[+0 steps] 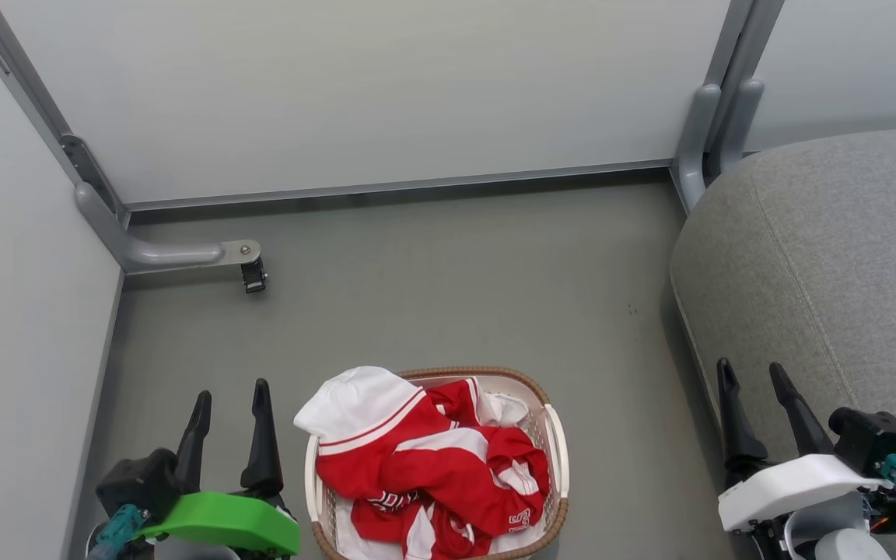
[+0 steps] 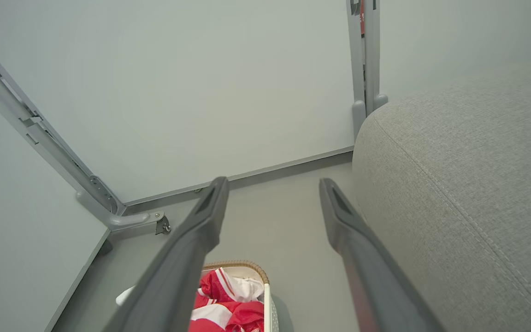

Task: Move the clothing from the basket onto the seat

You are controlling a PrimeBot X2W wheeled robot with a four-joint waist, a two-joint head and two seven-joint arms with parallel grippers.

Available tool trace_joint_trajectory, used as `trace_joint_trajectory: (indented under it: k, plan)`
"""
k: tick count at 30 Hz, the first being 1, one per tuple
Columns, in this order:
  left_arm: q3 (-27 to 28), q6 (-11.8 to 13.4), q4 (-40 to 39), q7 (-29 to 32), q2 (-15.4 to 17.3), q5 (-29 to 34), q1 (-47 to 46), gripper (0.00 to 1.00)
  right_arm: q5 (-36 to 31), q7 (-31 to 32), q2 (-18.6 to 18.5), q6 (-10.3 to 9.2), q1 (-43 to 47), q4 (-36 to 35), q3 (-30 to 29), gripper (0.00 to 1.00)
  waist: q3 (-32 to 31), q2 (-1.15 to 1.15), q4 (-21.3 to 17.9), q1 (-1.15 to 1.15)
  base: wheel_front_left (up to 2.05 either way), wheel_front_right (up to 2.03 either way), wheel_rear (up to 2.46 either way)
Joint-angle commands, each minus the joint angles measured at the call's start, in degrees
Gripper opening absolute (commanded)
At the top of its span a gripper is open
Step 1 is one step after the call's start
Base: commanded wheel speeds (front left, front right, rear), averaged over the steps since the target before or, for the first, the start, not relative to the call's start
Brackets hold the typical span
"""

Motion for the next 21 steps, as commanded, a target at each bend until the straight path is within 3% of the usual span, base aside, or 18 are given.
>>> trace_joint_trajectory:
  k: [1,21]
  plan:
    - [-0.1,0.1,0.1,-0.5,0.4,1.4,0.6,1.0,-1.4,-0.5,-0.3,0.02,0.0,-0.1,0.1,1.0,0.0,0.0,0.0,0.0,0.0,0.0,0.0]
    - [-0.6,0.7,2.5,-2.8,0.5,8.8,0.8,1.0,-10.3,-2.8,-0.5,0.02,0.3,0.0,0.8,1.0,0.2,0.0,0.1,0.0,0.0,0.0,0.0]
